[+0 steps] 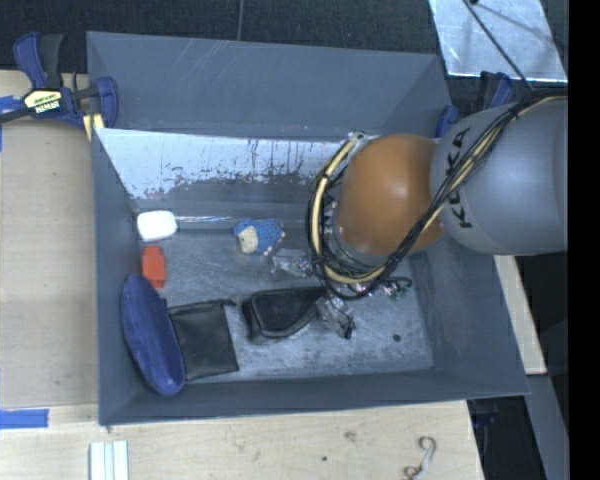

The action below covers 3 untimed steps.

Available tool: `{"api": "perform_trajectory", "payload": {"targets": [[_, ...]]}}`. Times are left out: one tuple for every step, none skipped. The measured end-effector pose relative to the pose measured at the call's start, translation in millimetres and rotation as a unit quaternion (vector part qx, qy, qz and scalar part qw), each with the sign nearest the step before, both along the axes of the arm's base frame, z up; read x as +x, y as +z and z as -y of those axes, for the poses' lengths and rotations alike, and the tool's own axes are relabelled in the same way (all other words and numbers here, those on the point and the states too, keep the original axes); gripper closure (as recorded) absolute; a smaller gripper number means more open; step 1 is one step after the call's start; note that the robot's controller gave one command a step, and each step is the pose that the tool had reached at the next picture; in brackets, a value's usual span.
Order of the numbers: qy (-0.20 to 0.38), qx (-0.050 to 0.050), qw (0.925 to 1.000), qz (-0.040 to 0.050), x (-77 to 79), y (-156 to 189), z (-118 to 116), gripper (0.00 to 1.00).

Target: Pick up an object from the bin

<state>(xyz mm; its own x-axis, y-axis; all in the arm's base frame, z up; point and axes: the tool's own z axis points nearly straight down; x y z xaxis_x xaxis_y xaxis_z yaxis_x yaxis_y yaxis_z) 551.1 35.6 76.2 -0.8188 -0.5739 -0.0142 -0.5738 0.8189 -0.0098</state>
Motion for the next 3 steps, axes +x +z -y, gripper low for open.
{"api": "perform_trajectory", "payload": {"targets": [[-0.003,-0.001,1.0,-0.0018,-0.3,1,1,1.0],[-0.118,0.002,0.993,-0.0057,49.3,48,-1,1.0],[-0.105,0.002,0.9944,-0.0037,30.2,118,-3,1.0]]}}
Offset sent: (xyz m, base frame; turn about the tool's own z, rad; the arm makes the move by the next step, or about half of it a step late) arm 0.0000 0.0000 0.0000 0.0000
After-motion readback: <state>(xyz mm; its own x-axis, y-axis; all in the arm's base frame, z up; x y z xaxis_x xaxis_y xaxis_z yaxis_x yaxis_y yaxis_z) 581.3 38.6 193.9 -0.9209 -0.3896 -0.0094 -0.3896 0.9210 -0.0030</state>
